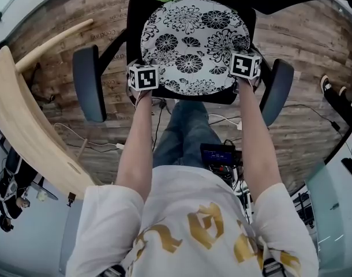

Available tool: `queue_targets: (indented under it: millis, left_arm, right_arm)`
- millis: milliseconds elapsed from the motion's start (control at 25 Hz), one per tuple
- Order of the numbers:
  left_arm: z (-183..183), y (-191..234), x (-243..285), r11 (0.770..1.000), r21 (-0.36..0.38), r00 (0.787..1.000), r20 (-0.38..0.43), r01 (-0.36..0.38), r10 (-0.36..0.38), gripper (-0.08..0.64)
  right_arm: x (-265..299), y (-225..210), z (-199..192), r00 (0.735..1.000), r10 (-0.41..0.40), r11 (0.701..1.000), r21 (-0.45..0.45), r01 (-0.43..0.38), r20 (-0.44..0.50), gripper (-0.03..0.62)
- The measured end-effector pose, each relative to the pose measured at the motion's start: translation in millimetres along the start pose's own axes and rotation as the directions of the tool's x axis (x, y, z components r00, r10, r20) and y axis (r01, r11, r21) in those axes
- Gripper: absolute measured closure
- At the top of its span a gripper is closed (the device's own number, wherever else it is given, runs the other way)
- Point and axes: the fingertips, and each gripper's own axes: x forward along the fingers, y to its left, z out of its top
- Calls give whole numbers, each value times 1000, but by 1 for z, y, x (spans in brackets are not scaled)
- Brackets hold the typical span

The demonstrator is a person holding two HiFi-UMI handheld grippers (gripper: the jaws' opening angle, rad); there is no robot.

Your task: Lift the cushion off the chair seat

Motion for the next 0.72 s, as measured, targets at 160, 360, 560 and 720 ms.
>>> queue_targets:
  millis: [160, 360, 560, 720]
  left_arm:
    - [2, -6, -1, 999, 32, 1000, -9, 25, -25, 409]
    - [4, -11, 2, 996, 67, 998, -48, 54, -51, 535]
    - [5, -10, -1, 994, 76, 995, -68, 80, -75, 540]
    - [6, -10, -3, 994, 49, 994, -63, 95, -92, 540]
  right_arm:
    - [2, 6, -2, 1000, -6, 998, -64, 5, -8, 493]
    - [-4, 20, -2, 999, 33, 990, -136, -37, -34, 552]
    - [-5, 20, -2, 997, 59, 988, -139, -66, -54, 552]
    - [-9, 20, 0, 997, 57, 987, -147, -64, -53, 552]
